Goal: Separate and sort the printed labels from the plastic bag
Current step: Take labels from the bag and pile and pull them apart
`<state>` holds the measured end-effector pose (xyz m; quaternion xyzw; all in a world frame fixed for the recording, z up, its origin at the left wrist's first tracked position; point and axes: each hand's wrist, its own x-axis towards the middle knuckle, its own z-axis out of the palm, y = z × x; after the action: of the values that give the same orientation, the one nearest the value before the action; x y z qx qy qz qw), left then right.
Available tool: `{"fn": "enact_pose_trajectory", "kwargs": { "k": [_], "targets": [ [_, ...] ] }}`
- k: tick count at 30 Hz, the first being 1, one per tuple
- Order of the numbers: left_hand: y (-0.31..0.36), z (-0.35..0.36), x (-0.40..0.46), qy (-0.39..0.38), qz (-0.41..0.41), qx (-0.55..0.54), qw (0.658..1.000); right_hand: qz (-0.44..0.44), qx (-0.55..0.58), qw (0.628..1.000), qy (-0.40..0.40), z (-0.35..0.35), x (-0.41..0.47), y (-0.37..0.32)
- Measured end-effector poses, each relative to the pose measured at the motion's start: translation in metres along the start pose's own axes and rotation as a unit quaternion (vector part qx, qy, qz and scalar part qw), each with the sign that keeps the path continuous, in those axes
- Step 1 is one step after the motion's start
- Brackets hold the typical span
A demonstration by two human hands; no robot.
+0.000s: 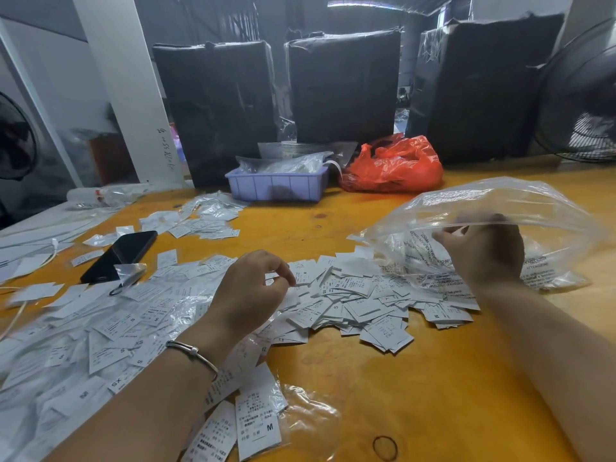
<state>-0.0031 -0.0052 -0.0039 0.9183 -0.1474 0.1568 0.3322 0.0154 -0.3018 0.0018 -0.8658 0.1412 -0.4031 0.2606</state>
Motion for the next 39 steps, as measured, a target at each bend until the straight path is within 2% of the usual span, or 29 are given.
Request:
{"fn": "enact_pose_trajectory", "kwargs": {
  "k": [2, 3, 6, 8, 12, 19, 21, 22, 24, 26, 31, 39],
  "targets": [
    [-0.001, 0.000, 0.001, 0.004, 0.014, 0.000, 1.000, -0.001, 0.105, 0.994, -0.030, -0.005, -0.009, -0.015],
    [0.000, 0.000, 0.001, 0.001, 0.023, -0.006, 1.000, -0.007, 0.172, 0.982, -0.071, -0.007, -0.016, -0.024],
    [0.005, -0.001, 0.000, -0.026, 0.054, -0.064, 0.996, -0.010, 0.349, 0.902, -0.253, -0.010, -0.038, -0.051],
    [0.010, -0.002, -0.002, -0.060, 0.059, -0.111, 0.990, -0.027, 0.387, 0.862, -0.326, -0.008, -0.051, -0.062],
    [0.017, -0.001, -0.005, -0.121, 0.060, -0.159, 0.978, -0.062, 0.398, 0.849, -0.341, -0.005, -0.068, -0.071],
    [0.017, 0.001, -0.006, -0.108, 0.064, -0.223, 0.967, -0.043, 0.436, 0.834, -0.335, 0.000, -0.071, -0.072],
    [0.015, 0.001, -0.005, -0.088, 0.063, -0.217, 0.970, -0.045, 0.419, 0.848, -0.321, 0.002, -0.066, -0.069],
    [0.013, 0.001, -0.003, -0.073, 0.060, -0.210, 0.973, -0.058, 0.384, 0.872, -0.299, 0.003, -0.062, -0.064],
    [0.009, 0.001, -0.001, -0.035, 0.049, -0.190, 0.980, -0.099, 0.270, 0.927, -0.239, 0.008, -0.052, -0.054],
    [0.004, 0.001, 0.001, -0.002, 0.028, -0.172, 0.985, -0.138, 0.155, 0.952, -0.225, 0.014, -0.047, -0.045],
    [0.000, 0.002, 0.002, 0.038, -0.010, -0.148, 0.988, -0.193, -0.010, 0.917, -0.349, 0.027, -0.049, -0.042],
    [0.002, 0.000, 0.001, 0.047, -0.004, -0.147, 0.988, -0.241, 0.001, 0.920, -0.310, 0.024, -0.051, -0.045]
  ]
}}
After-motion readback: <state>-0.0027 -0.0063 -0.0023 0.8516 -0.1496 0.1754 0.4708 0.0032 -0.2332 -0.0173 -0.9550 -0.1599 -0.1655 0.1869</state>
